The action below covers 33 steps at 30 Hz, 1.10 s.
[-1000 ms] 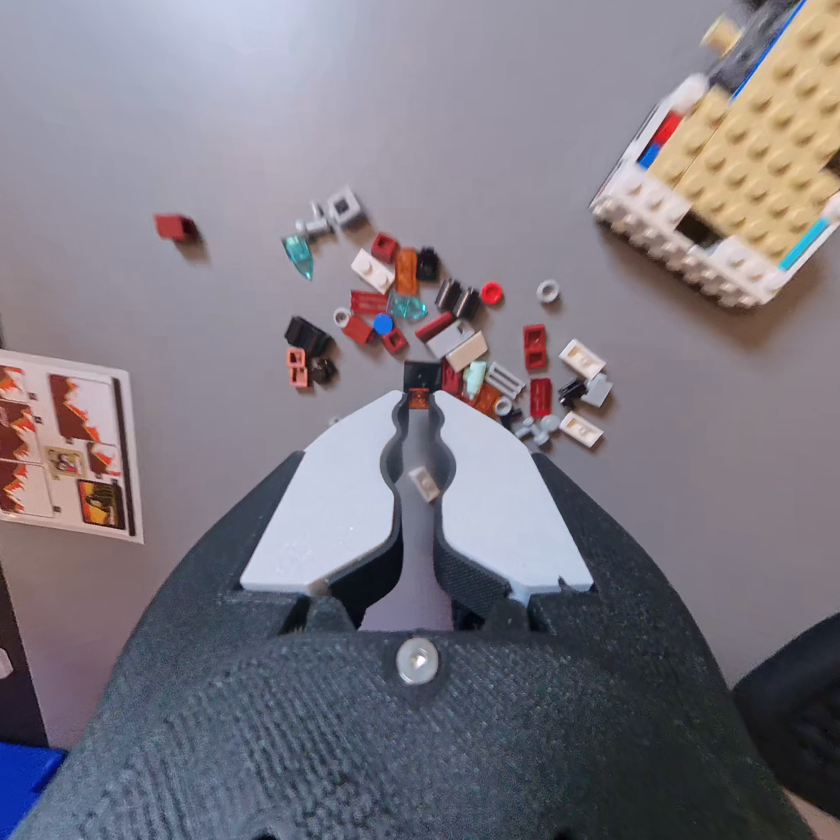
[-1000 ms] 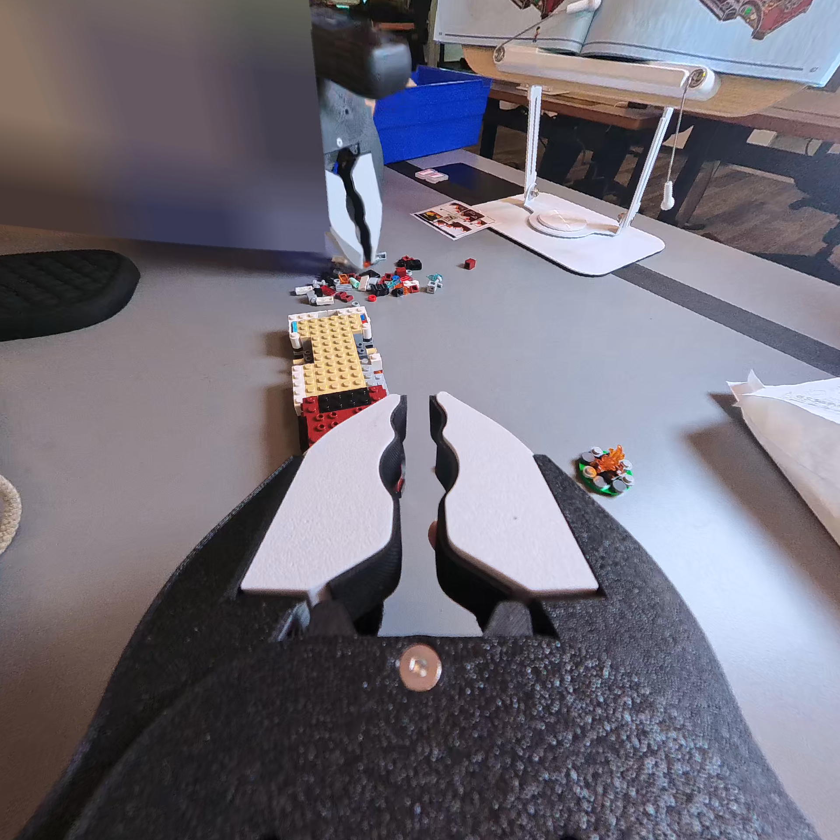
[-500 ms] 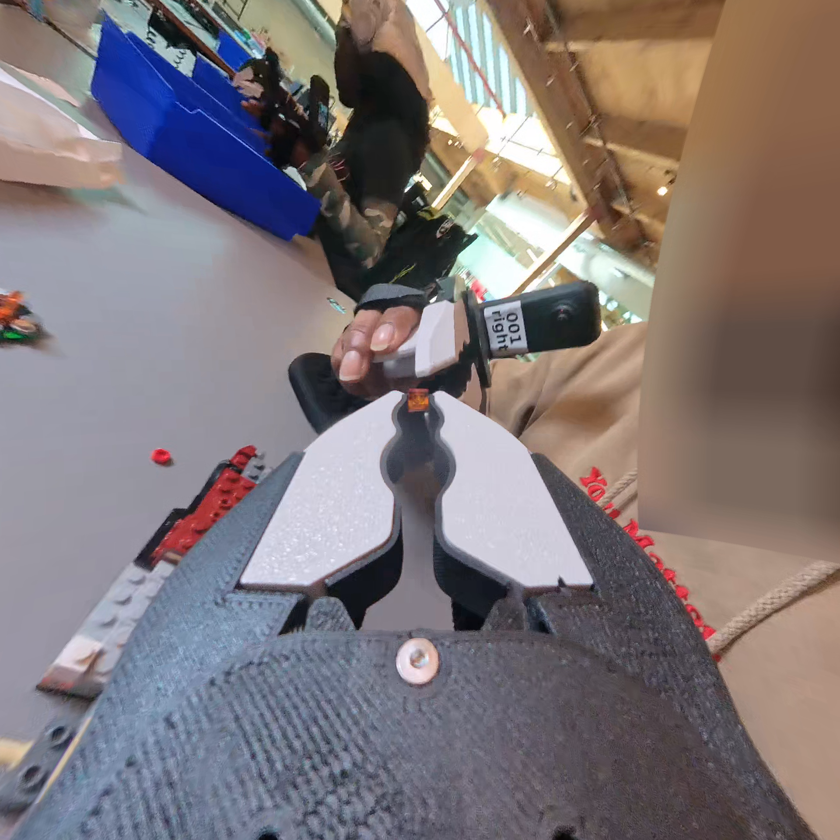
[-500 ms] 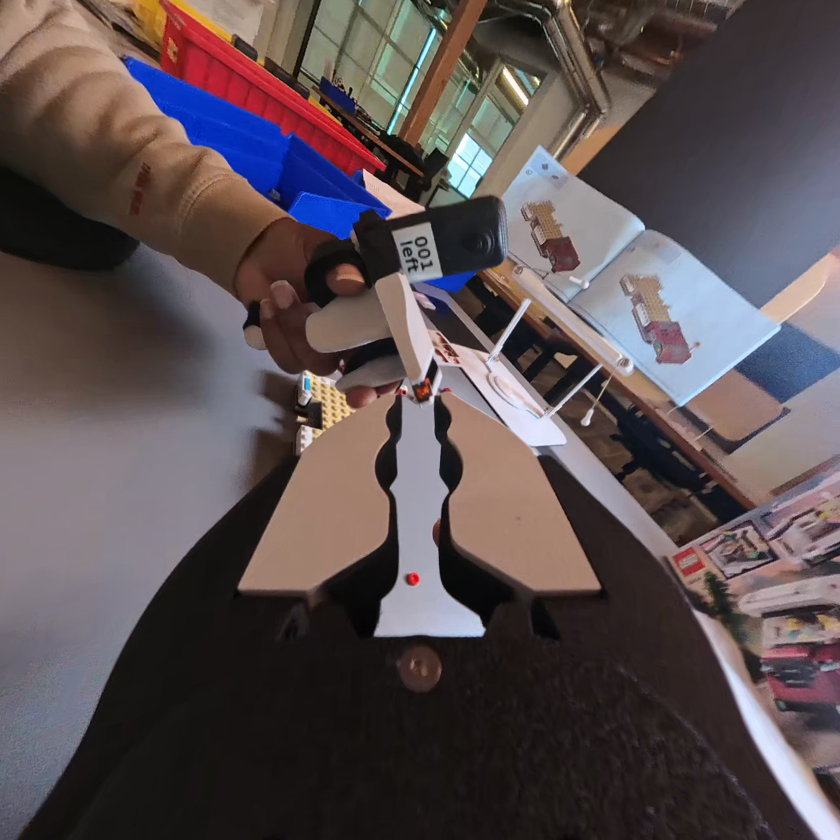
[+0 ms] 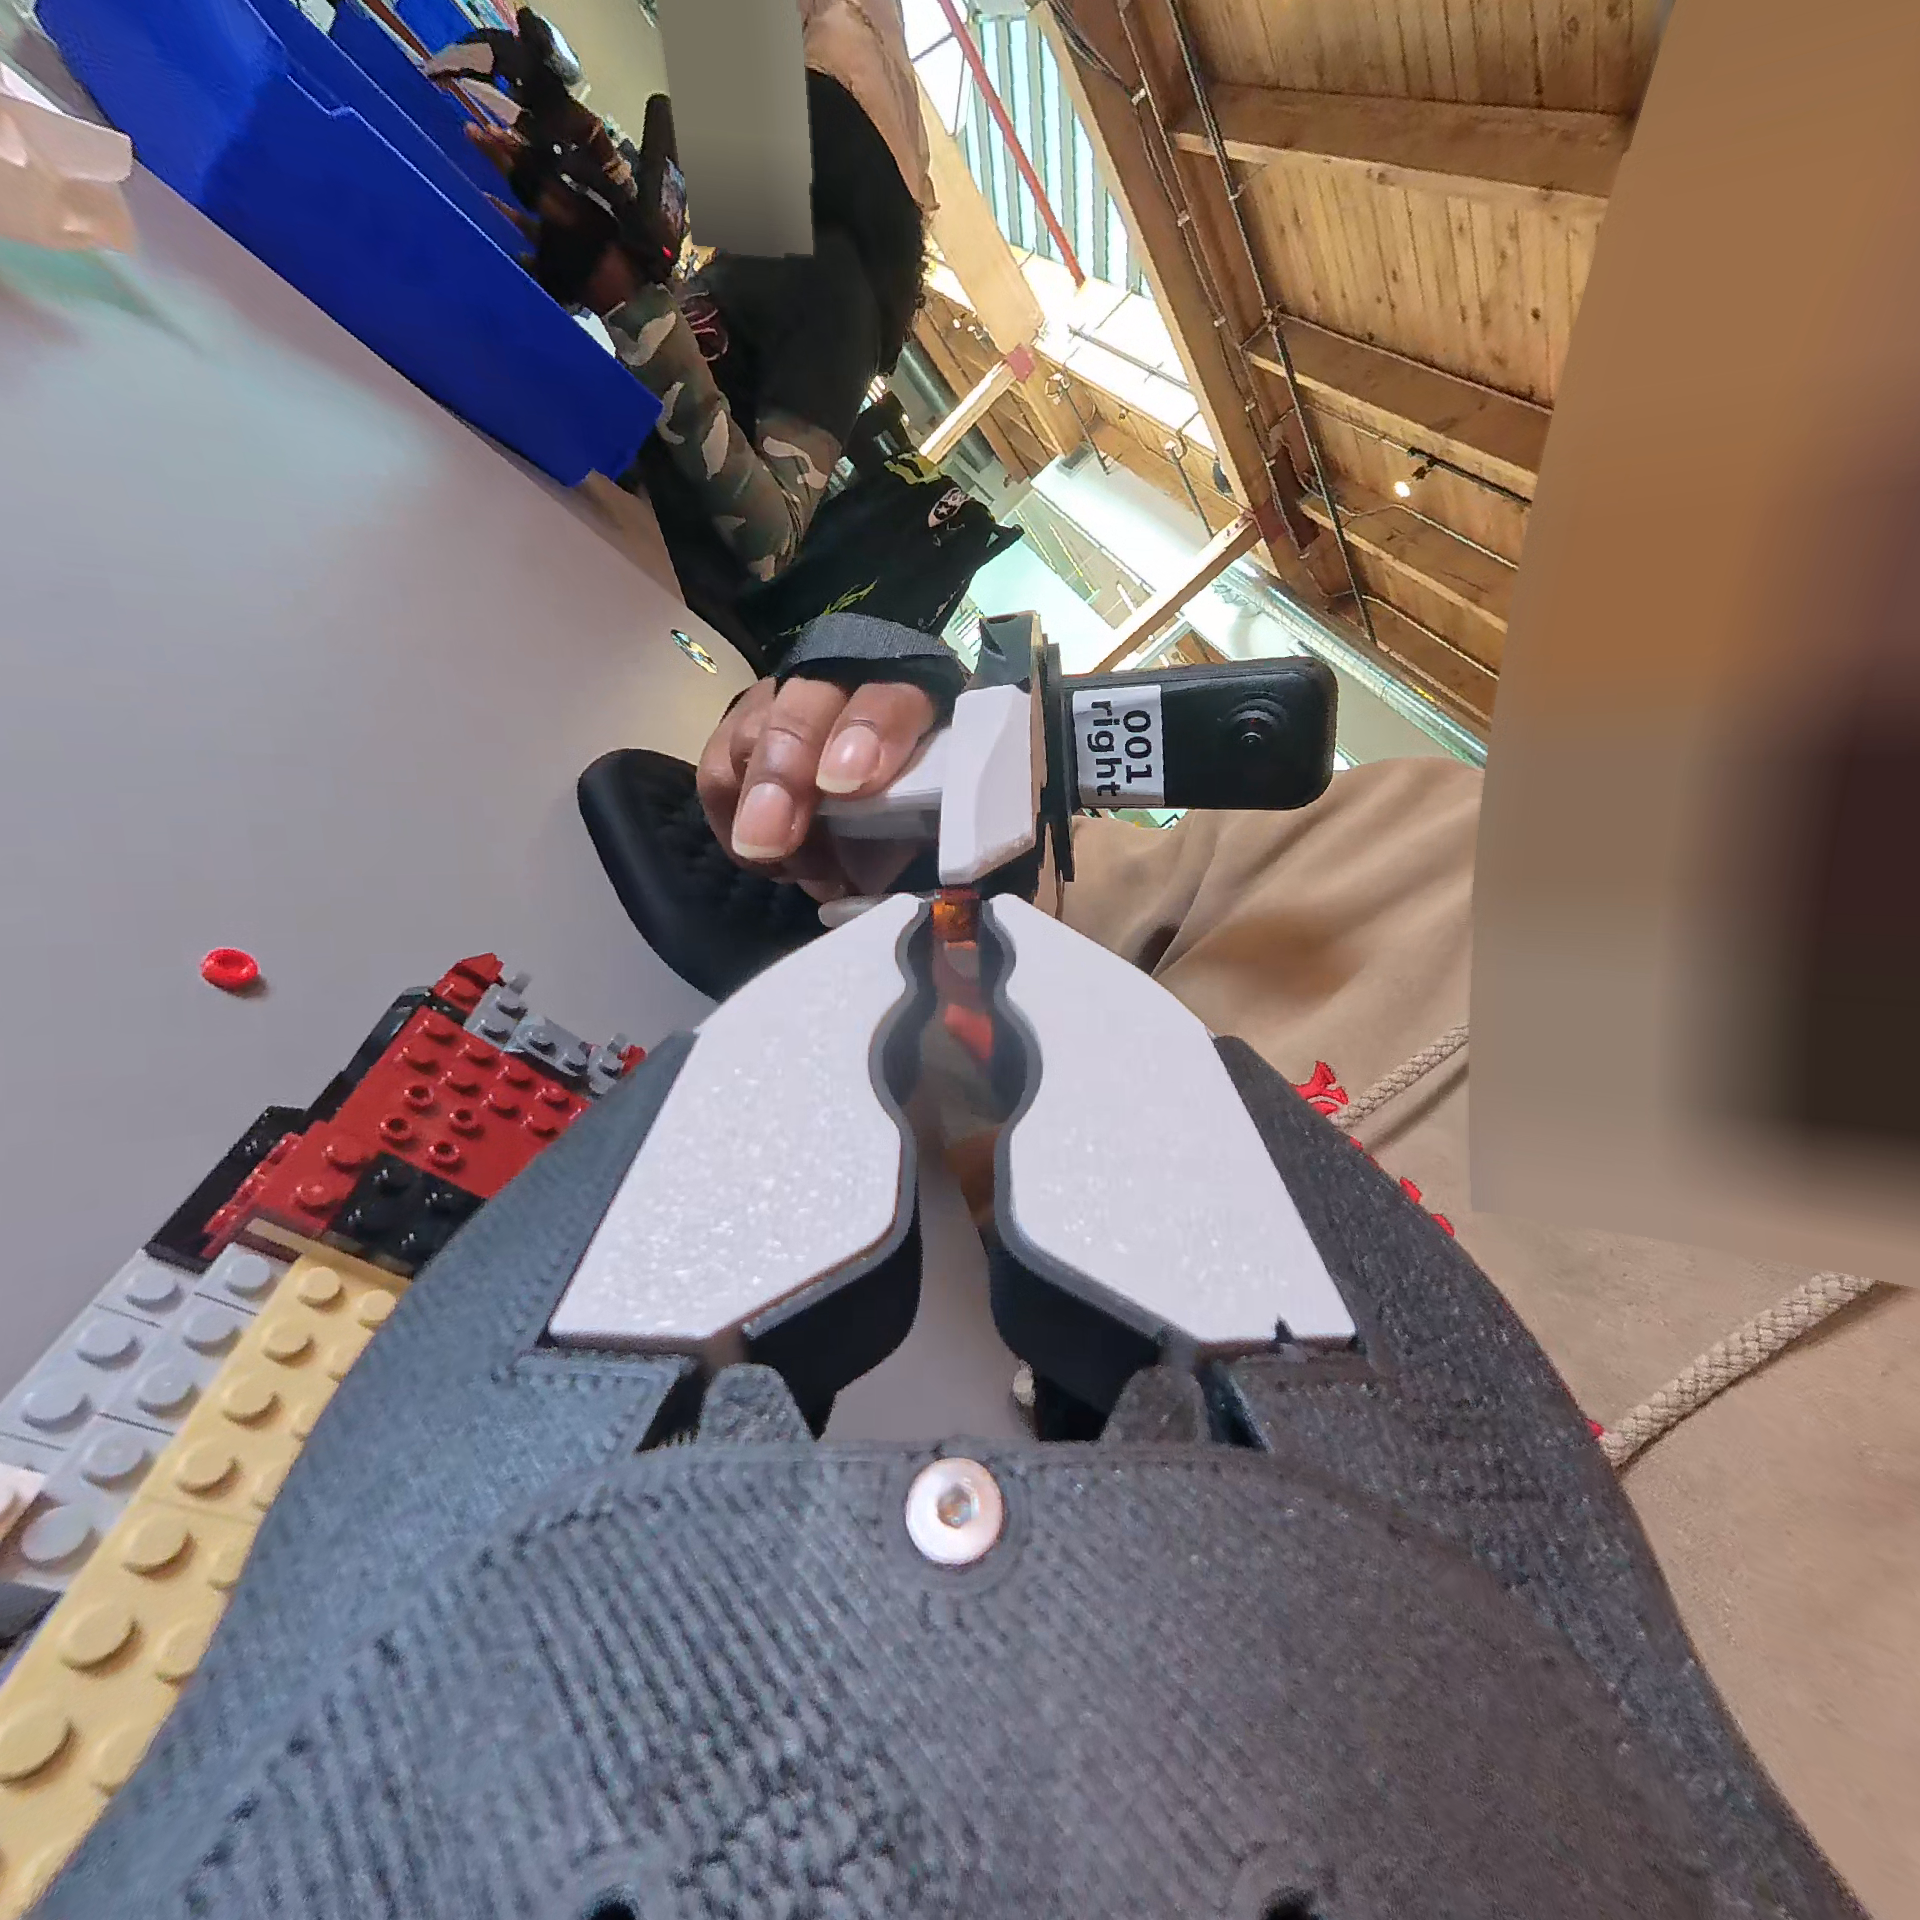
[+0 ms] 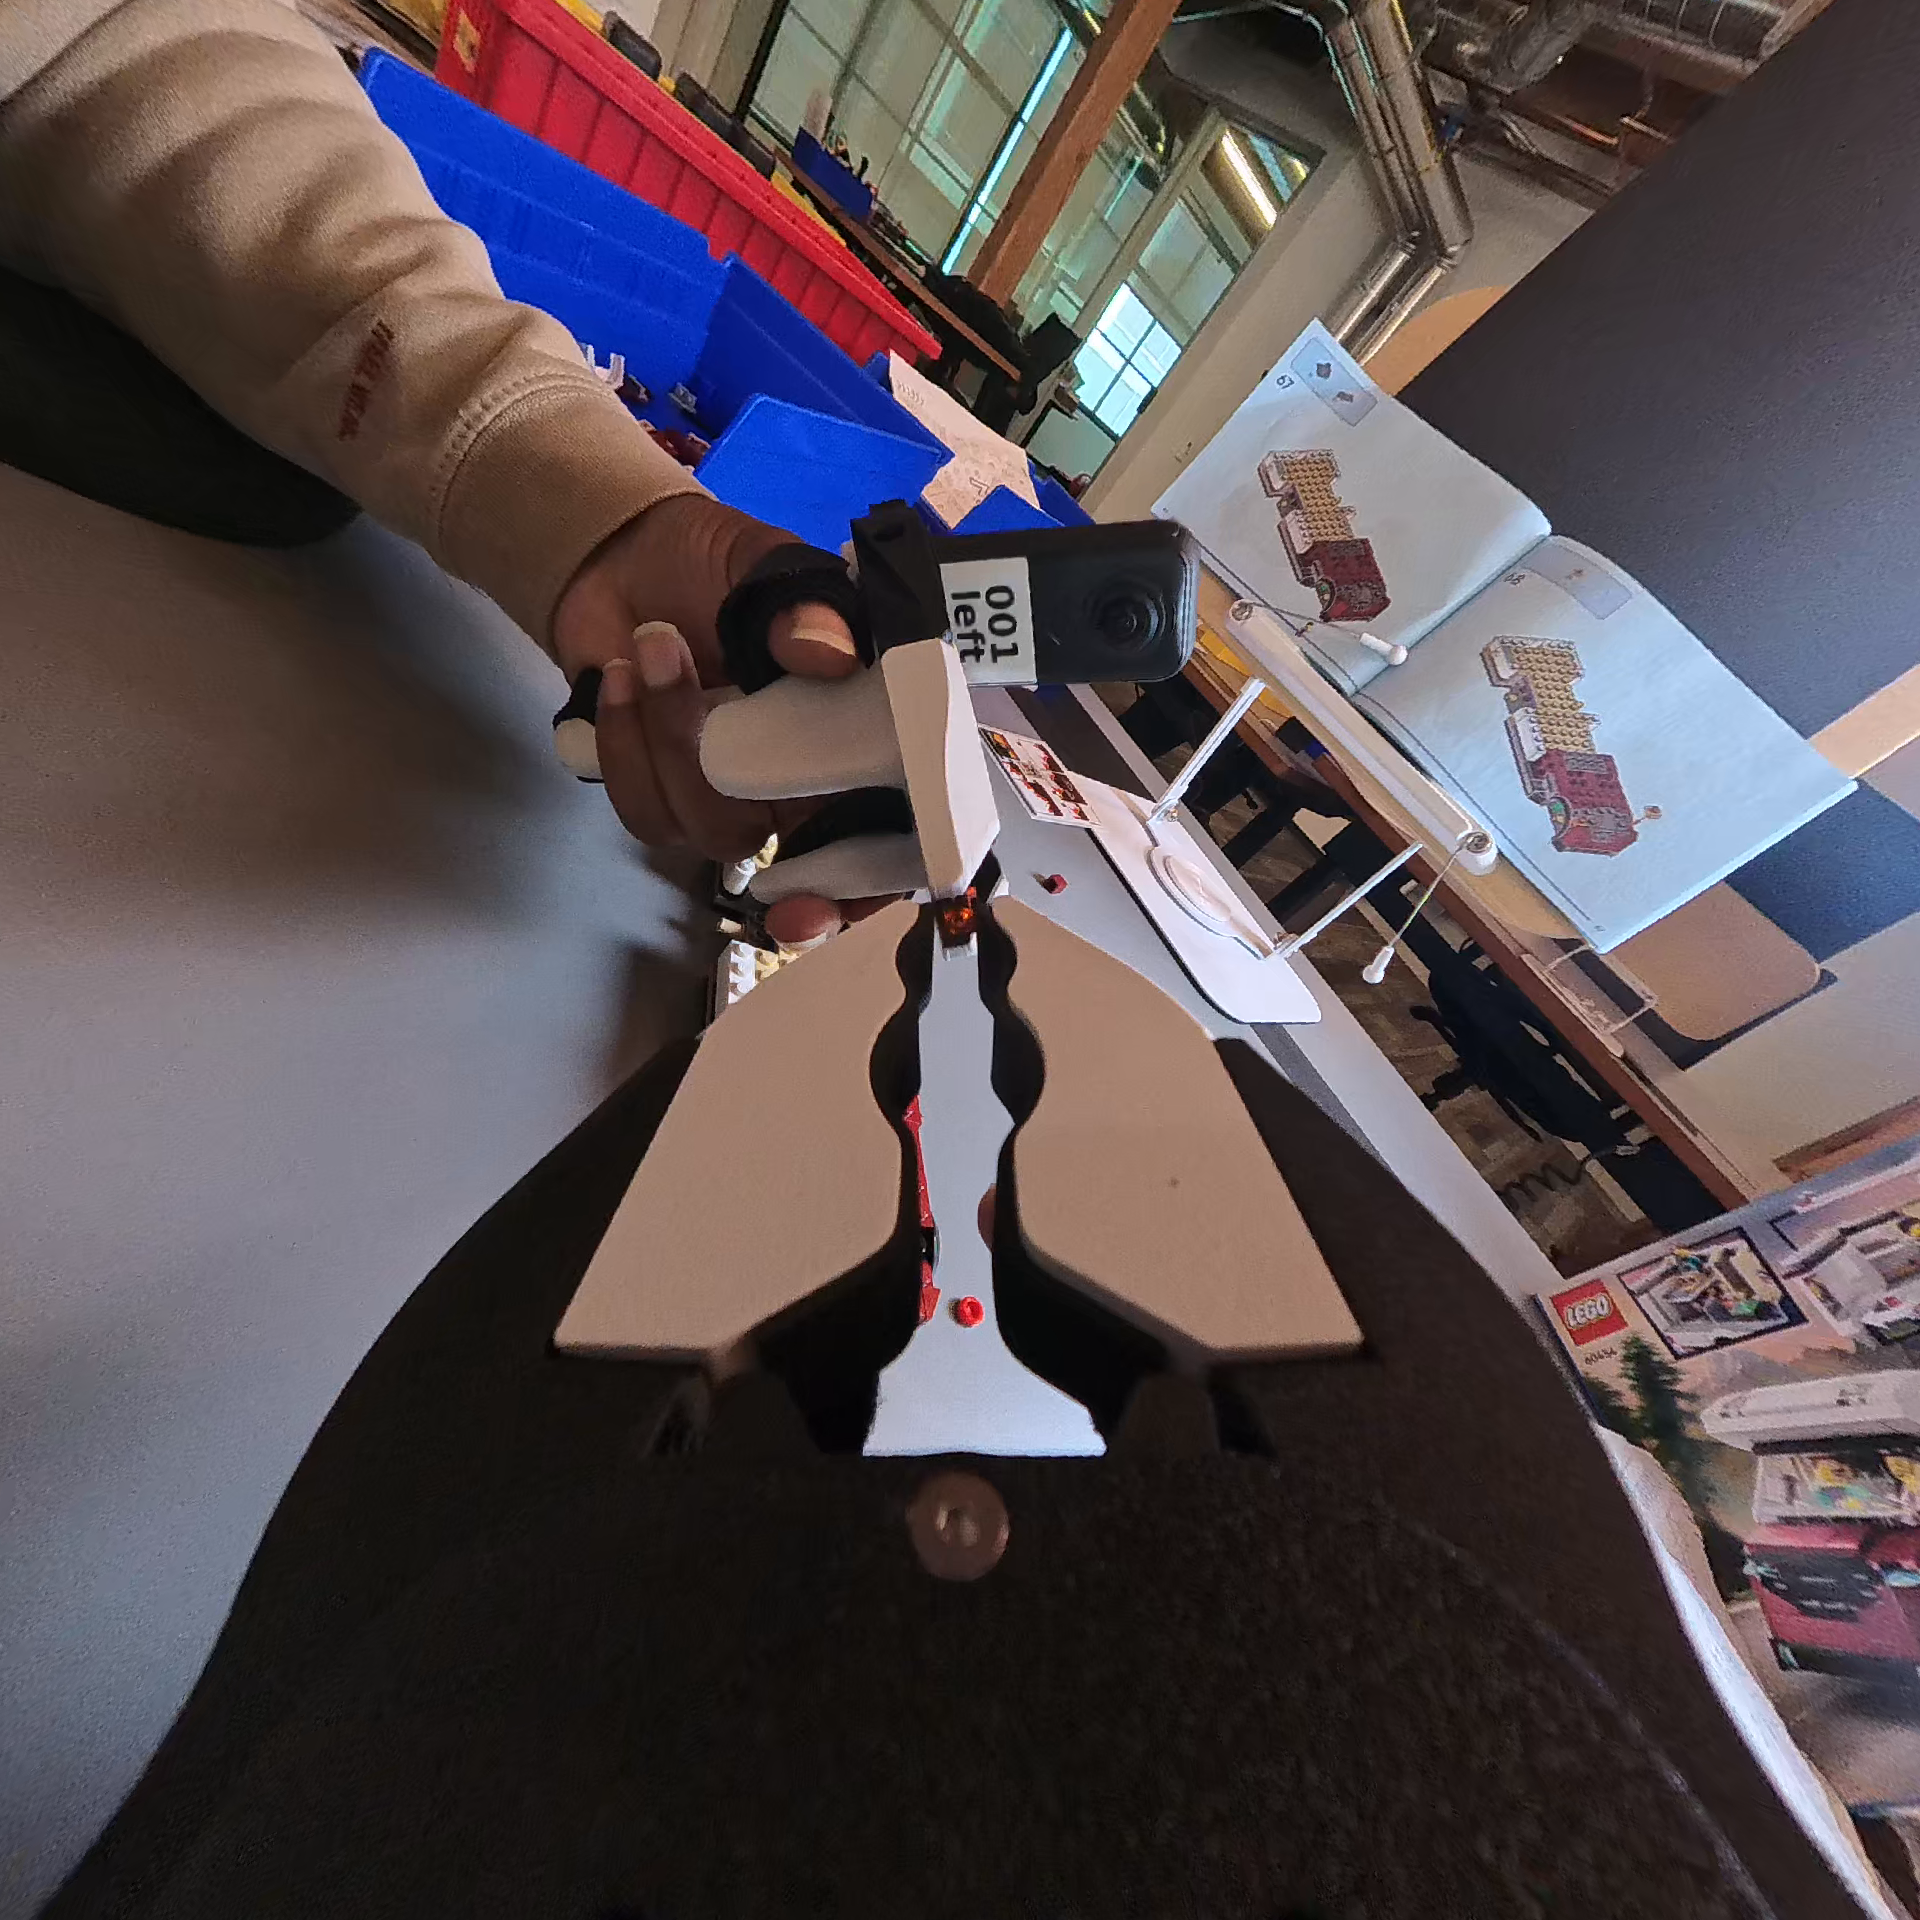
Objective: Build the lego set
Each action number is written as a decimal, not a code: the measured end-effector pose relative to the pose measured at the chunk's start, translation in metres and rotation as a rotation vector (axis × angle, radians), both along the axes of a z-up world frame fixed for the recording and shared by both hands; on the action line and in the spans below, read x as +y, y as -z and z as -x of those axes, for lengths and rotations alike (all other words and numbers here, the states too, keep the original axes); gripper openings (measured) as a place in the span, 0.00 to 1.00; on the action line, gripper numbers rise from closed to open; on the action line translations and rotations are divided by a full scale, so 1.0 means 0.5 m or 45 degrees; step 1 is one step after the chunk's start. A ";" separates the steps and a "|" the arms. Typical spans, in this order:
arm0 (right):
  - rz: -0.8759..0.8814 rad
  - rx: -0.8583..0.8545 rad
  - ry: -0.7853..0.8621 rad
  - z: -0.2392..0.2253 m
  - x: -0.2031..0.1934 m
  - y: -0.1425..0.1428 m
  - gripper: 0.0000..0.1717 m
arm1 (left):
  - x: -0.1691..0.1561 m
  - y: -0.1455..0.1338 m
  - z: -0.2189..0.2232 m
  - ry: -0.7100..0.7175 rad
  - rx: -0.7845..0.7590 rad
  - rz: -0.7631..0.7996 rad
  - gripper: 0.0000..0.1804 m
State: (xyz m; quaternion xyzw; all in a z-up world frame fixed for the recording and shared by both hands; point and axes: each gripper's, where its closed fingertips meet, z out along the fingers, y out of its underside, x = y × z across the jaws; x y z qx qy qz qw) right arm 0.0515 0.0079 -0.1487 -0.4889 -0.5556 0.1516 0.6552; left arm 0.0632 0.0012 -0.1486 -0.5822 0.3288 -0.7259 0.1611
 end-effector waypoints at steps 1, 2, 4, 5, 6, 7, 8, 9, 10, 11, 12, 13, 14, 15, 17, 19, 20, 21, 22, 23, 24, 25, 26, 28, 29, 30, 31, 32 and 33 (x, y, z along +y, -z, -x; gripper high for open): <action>0.002 -0.002 -0.001 0.000 0.000 0.000 0.05 | 0.000 0.000 0.000 0.002 -0.001 0.011 0.04; 0.003 -0.004 -0.002 0.000 0.001 0.001 0.04 | 0.000 0.001 0.000 0.004 -0.001 0.021 0.04; 0.002 -0.013 -0.006 0.002 0.000 0.004 0.05 | 0.000 0.004 0.000 0.015 0.007 0.046 0.04; -0.003 -0.020 -0.005 0.002 0.000 0.006 0.05 | -0.001 0.006 0.000 0.021 0.012 0.054 0.04; -0.007 -0.025 -0.004 0.002 0.001 0.007 0.05 | -0.001 0.007 0.000 0.022 0.014 0.058 0.04; -0.008 -0.030 -0.006 0.002 0.000 0.008 0.05 | -0.001 0.008 0.000 0.027 0.018 0.061 0.04; -0.007 -0.032 -0.008 0.002 0.000 0.009 0.05 | -0.001 0.010 0.001 0.033 0.023 0.067 0.04; -0.006 -0.032 -0.010 0.002 0.000 0.009 0.06 | -0.003 0.011 0.001 0.041 0.027 0.070 0.04; -0.002 -0.036 -0.016 0.003 -0.001 0.009 0.06 | -0.005 0.012 0.001 0.048 0.030 0.070 0.04; 0.004 -0.042 -0.024 0.004 -0.002 0.011 0.06 | -0.007 0.013 0.001 0.055 0.036 0.066 0.04; 0.006 -0.045 -0.028 0.004 -0.003 0.012 0.06 | -0.007 0.013 0.000 0.053 0.037 0.063 0.04; 0.005 -0.046 -0.032 0.005 -0.004 0.012 0.05 | -0.007 0.013 0.001 0.054 0.038 0.061 0.04; 0.007 -0.047 -0.037 0.006 -0.006 0.012 0.05 | -0.009 0.013 0.001 0.060 0.040 0.058 0.04; 0.013 -0.048 -0.041 0.006 -0.006 0.012 0.05 | -0.010 0.013 0.001 0.062 0.041 0.058 0.04; 0.042 -0.049 -0.045 0.005 -0.006 0.013 0.05 | -0.010 0.013 0.001 0.062 0.045 0.059 0.04; 0.124 -0.052 -0.037 -0.003 0.003 0.014 0.05 | -0.001 0.015 0.002 0.024 0.078 -0.019 0.08; 0.186 -0.070 -0.006 -0.015 0.017 0.017 0.05 | 0.008 0.019 0.004 -0.020 0.120 -0.120 0.11; 0.272 -0.126 0.033 -0.031 0.036 0.030 0.05 | 0.020 0.025 0.007 -0.073 0.178 -0.258 0.13; 0.360 -0.200 0.087 -0.049 0.058 0.047 0.05 | 0.034 0.038 0.012 -0.130 0.266 -0.425 0.14; 0.428 -0.261 0.153 -0.068 0.082 0.063 0.05 | 0.049 0.055 0.018 -0.178 0.378 -0.612 0.16; 0.504 -0.322 0.190 -0.081 0.098 0.079 0.05 | 0.060 0.078 0.026 -0.194 0.499 -0.806 0.18; 0.597 -0.376 0.200 -0.088 0.107 0.095 0.05 | 0.064 0.100 0.033 -0.178 0.613 -0.967 0.20; 0.686 -0.417 0.198 -0.091 0.112 0.107 0.05 | 0.062 0.122 0.039 -0.138 0.709 -1.072 0.25; 0.874 -0.510 0.162 -0.087 0.107 0.131 0.05 | 0.059 0.148 0.043 -0.099 0.807 -1.134 0.31; 0.953 -0.552 0.148 -0.084 0.105 0.140 0.05 | 0.059 0.156 0.043 -0.094 0.830 -1.136 0.33; 1.030 -0.596 0.128 -0.081 0.099 0.147 0.05 | 0.061 0.166 0.047 -0.083 0.864 -1.151 0.36; 1.094 -0.634 0.110 -0.078 0.094 0.151 0.05 | 0.064 0.175 0.052 -0.069 0.906 -1.185 0.38; 1.139 -0.662 0.096 -0.073 0.090 0.152 0.05 | 0.068 0.183 0.057 -0.064 0.939 -1.231 0.39; 1.171 -0.690 0.084 -0.070 0.087 0.154 0.05 | 0.071 0.187 0.060 -0.061 0.962 -1.265 0.40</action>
